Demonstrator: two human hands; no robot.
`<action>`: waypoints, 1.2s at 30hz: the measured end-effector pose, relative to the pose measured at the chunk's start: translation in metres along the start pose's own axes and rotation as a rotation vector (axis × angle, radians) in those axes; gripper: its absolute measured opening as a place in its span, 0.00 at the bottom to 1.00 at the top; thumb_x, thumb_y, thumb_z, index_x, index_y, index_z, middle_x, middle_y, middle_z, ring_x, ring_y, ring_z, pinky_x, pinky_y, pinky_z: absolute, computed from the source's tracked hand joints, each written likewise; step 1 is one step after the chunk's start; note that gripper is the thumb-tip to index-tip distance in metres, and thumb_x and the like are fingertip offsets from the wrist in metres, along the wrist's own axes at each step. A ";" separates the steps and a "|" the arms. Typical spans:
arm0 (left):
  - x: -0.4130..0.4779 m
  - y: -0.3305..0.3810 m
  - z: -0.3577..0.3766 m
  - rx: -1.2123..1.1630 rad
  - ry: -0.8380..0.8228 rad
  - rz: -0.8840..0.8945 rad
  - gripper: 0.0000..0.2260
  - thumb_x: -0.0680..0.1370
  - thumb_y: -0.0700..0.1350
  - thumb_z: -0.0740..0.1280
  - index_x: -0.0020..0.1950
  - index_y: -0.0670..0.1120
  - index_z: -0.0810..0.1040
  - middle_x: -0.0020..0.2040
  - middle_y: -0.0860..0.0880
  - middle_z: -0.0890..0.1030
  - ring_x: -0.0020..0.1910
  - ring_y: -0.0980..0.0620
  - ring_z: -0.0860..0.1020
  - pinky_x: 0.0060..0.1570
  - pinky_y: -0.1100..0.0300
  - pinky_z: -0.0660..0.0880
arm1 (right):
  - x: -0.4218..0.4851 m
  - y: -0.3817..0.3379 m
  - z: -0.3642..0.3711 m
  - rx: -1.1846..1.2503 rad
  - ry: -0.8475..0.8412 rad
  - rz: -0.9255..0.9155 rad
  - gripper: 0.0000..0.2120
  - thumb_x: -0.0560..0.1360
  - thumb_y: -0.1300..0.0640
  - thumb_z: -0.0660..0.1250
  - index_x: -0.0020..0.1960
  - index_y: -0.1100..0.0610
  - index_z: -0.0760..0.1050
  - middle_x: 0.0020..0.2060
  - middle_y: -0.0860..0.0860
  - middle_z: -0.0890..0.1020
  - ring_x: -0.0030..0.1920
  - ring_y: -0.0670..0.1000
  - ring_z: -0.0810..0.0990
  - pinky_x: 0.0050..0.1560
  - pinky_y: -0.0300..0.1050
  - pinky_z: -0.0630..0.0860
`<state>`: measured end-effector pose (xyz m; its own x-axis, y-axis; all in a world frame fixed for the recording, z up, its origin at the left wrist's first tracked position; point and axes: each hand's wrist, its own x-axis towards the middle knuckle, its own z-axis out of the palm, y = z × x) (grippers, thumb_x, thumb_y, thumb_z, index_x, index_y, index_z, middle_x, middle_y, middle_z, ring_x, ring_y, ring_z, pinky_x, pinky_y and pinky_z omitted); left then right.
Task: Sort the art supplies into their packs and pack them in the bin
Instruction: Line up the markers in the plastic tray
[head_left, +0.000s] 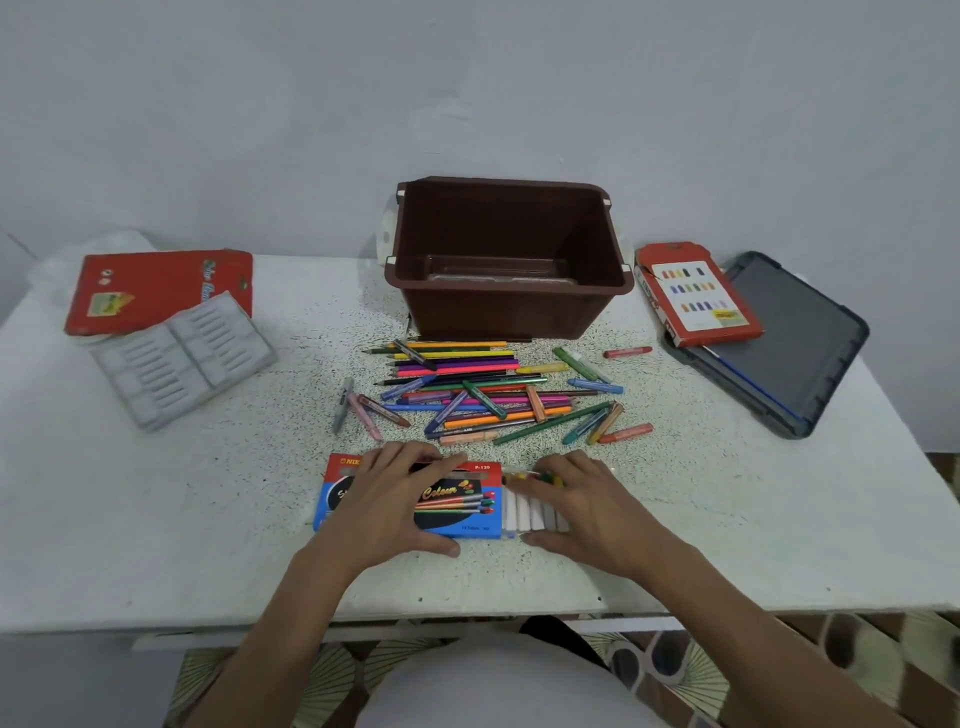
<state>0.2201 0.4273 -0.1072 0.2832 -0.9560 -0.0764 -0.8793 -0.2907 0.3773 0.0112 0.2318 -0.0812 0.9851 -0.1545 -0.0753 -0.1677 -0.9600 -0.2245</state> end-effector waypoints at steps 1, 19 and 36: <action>0.000 0.000 0.001 0.001 0.005 0.002 0.46 0.61 0.78 0.60 0.76 0.61 0.61 0.67 0.55 0.68 0.66 0.53 0.64 0.66 0.54 0.57 | 0.002 -0.004 0.002 0.023 0.005 0.001 0.30 0.73 0.36 0.65 0.72 0.45 0.67 0.60 0.50 0.75 0.58 0.53 0.72 0.54 0.51 0.73; 0.000 -0.001 0.014 -0.031 0.099 -0.005 0.46 0.62 0.81 0.57 0.74 0.60 0.64 0.64 0.54 0.70 0.64 0.51 0.67 0.65 0.50 0.64 | -0.020 -0.007 0.006 0.325 0.312 0.557 0.22 0.76 0.43 0.64 0.67 0.51 0.71 0.59 0.50 0.74 0.57 0.52 0.72 0.49 0.48 0.75; 0.008 0.008 0.017 -0.018 0.119 -0.003 0.45 0.62 0.81 0.57 0.74 0.59 0.64 0.65 0.53 0.70 0.63 0.52 0.66 0.64 0.48 0.65 | -0.006 -0.047 0.004 0.994 0.429 0.639 0.13 0.79 0.63 0.61 0.56 0.46 0.73 0.45 0.46 0.82 0.45 0.39 0.79 0.39 0.34 0.76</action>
<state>0.2085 0.4166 -0.1203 0.3299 -0.9435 0.0319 -0.8719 -0.2915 0.3935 0.0132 0.2785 -0.0740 0.6189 -0.7688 -0.1609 -0.3908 -0.1237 -0.9121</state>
